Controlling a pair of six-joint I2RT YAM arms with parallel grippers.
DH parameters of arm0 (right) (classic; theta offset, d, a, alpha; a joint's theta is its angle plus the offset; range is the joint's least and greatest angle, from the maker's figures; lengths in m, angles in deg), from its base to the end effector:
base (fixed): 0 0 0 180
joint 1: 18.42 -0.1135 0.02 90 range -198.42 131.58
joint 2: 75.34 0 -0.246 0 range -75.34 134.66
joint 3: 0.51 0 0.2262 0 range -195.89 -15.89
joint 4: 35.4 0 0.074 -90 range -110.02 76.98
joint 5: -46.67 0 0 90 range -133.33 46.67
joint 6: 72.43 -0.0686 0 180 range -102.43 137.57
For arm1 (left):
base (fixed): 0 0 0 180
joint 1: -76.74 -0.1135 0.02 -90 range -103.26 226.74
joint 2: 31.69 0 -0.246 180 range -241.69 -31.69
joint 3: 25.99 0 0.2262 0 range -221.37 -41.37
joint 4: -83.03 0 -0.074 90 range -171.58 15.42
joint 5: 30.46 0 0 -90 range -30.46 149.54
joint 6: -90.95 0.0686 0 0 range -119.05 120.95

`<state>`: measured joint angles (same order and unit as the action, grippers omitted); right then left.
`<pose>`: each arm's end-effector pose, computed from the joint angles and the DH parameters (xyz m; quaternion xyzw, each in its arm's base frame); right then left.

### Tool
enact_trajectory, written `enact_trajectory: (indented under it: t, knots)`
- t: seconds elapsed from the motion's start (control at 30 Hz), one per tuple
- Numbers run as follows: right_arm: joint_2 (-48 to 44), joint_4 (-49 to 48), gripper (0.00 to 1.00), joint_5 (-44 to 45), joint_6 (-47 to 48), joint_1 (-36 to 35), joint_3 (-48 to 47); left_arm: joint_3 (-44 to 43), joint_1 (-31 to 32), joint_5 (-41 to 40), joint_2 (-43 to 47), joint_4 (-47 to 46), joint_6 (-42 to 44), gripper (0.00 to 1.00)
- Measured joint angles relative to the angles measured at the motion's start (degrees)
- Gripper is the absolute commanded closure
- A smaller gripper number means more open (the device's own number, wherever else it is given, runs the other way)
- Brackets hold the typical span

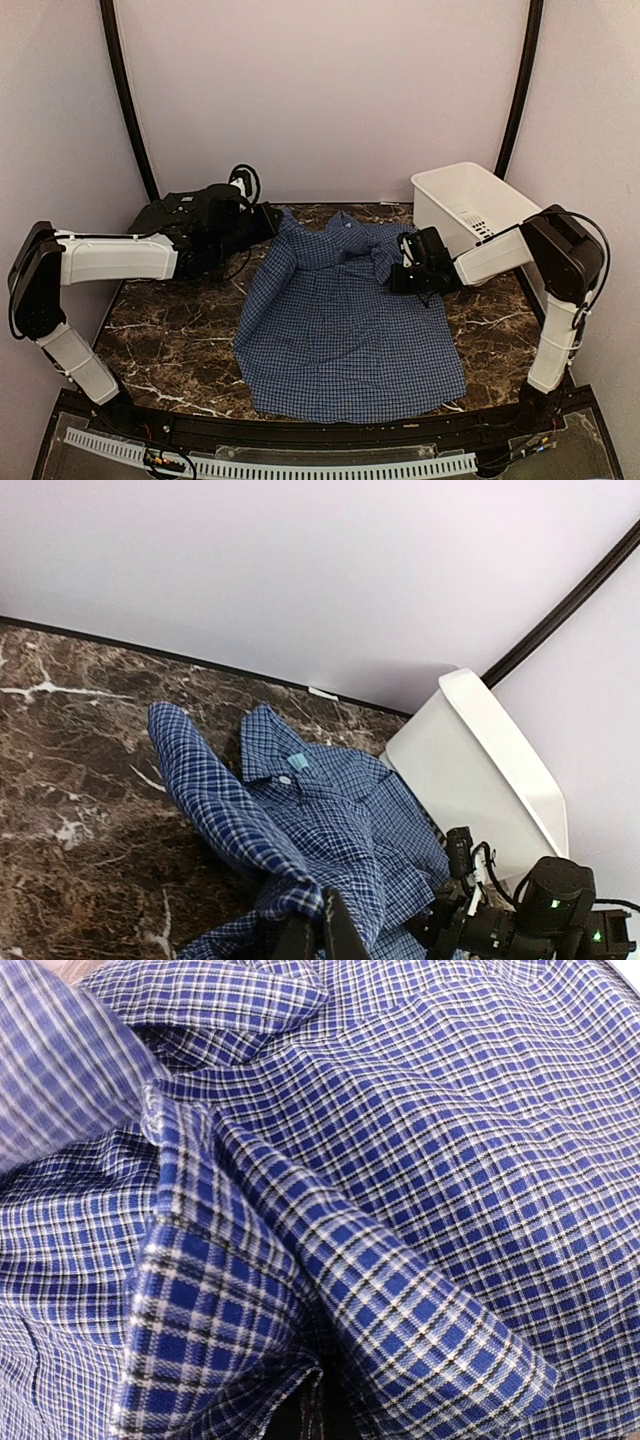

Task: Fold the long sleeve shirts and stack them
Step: Flatten out the crumpled shirt at the center of the board.

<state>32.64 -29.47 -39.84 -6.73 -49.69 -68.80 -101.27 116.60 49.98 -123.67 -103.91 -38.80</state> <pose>0.3181 0.1883 0.1012 -0.0448 0.9245 0.1510 0.3471 0.3026 -0.2379 0.2703 -0.0530 0.7621 -0.3621 0.5341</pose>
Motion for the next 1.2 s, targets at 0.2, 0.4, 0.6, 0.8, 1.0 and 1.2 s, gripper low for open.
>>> enact_trajectory:
  t: [0.2,0.4,0.6,0.8,1.0,1.2]
  knots:
    - [0.2,-0.37,1.0,-0.07,0.02,-0.02,-0.11,4.92,0.0,-10.62,7.3,1.51,4.11,0.96]
    - [0.26,0.26,1.0,-0.24,0.02,-0.02,-0.59,8.26,0.0,-18.82,15.89,3.91,8.13,0.95]
    - [0.31,2.12,1.0,-0.7,0.04,-0.02,-1.66,9.38,2.08,-12.66,15.61,5.29,11.37,0.94]
    - [0.31,4.9,1.0,-0.9,0.11,-0.02,-3.1,9.2,10.25,-1.27,2.6,8.2,10.58,0.68]
    - [0.33,6.69,1.0,-0.9,0.46,-0.02,-3.91,8.94,12.04,2.01,-1.88,16.09,6.67,0.37]
    - [0.33,6.75,1.0,-0.96,0.66,-0.02,-3.96,9.55,11.76,-4.46,12.57,21.38,0.46,0.3]
